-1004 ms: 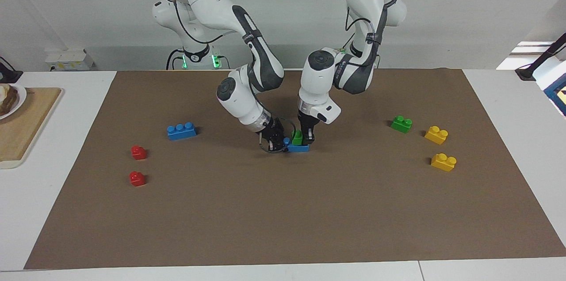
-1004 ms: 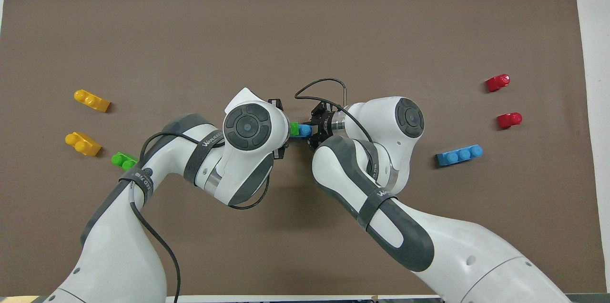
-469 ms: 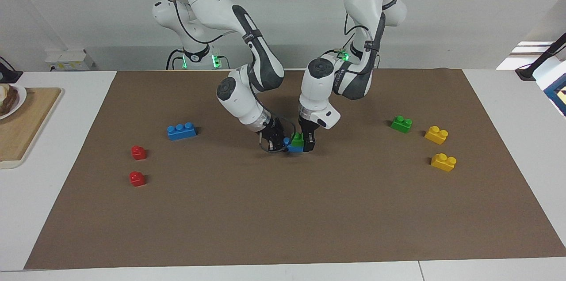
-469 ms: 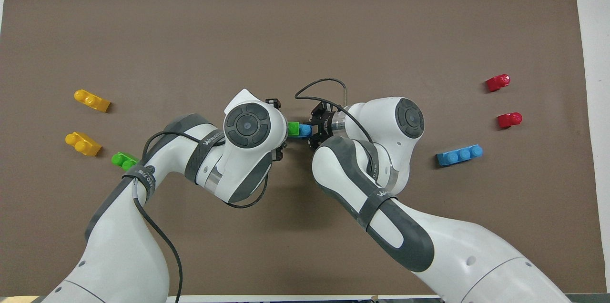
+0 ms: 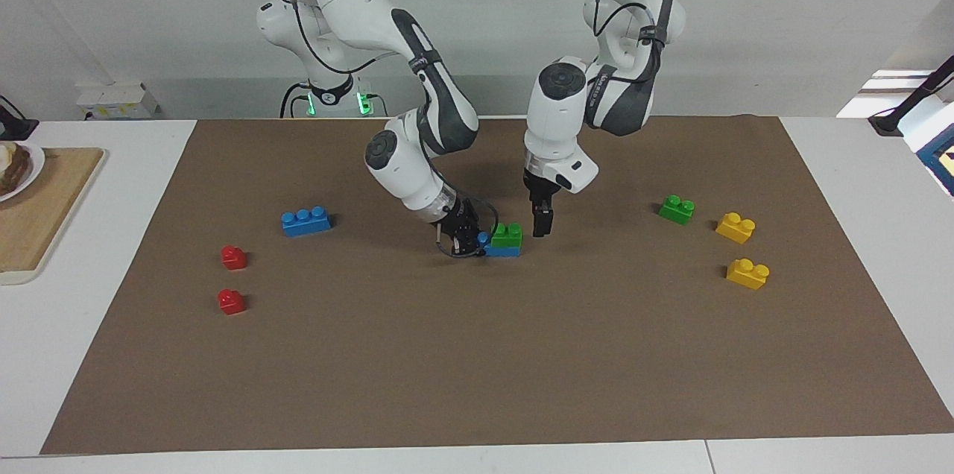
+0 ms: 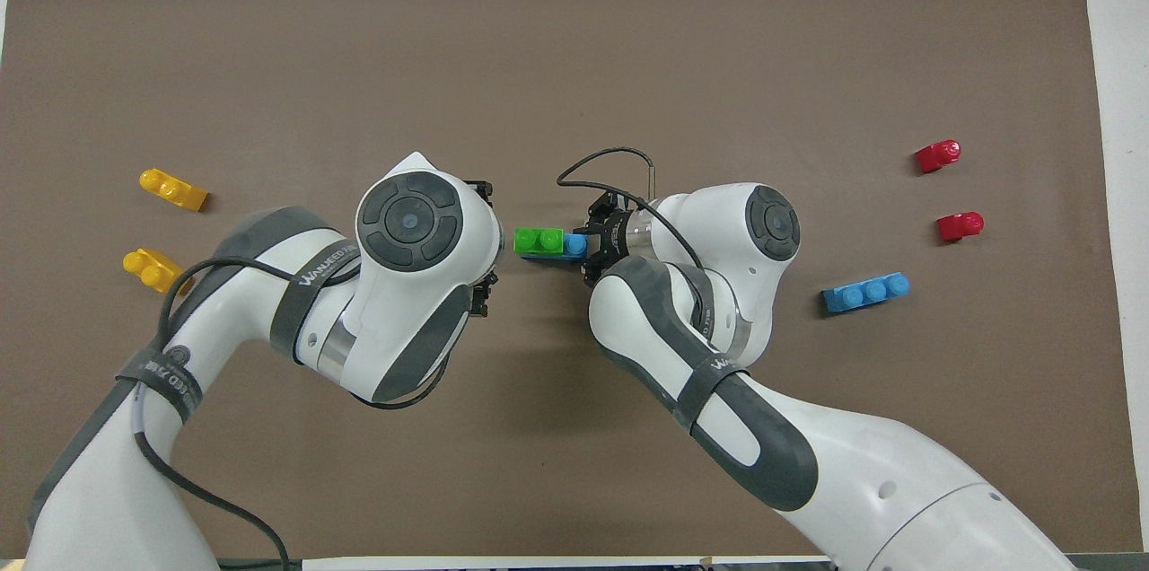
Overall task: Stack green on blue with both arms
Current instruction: 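Open both grippers and withdraw them from the joined bricks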
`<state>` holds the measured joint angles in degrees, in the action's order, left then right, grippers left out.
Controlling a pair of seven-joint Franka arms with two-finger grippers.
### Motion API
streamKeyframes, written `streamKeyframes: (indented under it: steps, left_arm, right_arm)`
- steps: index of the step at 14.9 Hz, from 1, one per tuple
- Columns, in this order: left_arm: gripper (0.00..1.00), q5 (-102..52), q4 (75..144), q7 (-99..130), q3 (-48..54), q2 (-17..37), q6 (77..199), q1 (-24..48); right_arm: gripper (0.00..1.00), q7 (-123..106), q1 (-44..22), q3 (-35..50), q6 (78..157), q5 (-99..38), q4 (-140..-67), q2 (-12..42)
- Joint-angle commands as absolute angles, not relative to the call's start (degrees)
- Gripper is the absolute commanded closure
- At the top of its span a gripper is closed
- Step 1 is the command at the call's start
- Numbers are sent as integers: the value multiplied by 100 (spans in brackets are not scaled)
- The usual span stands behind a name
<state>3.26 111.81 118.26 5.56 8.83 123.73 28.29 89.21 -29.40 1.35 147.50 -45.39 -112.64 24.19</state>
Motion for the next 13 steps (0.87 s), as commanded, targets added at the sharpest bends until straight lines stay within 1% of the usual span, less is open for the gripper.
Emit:
streamKeyframes:
  steps: [1, 5, 7, 9, 13]
  left_arm:
    - [0, 255, 11276, 11042, 563, 405, 11945, 2558]
    - [0, 237, 11259, 9742, 536, 185, 11725, 2023]
    - [0, 237, 11250, 9013, 536, 62, 11655, 1567]
    - [0, 229, 11250, 8021, 510, -105, 11637, 1119]
    - [0, 193, 11162, 5587, 492, -307, 11190, 380]
  right_arm:
    - [2, 8965, -2900, 149, 14941, -4676, -11355, 2435]
    - [2, 8947, -2883, 149, 14906, -4685, -11355, 2435]
    - [2, 8903, -2761, 149, 14845, -4685, -11355, 2400]
    - [2, 8886, -2480, 149, 14504, -4676, -11347, 2312]
    - [2, 8798, -1856, 106, 13739, -4579, -11329, 1970]
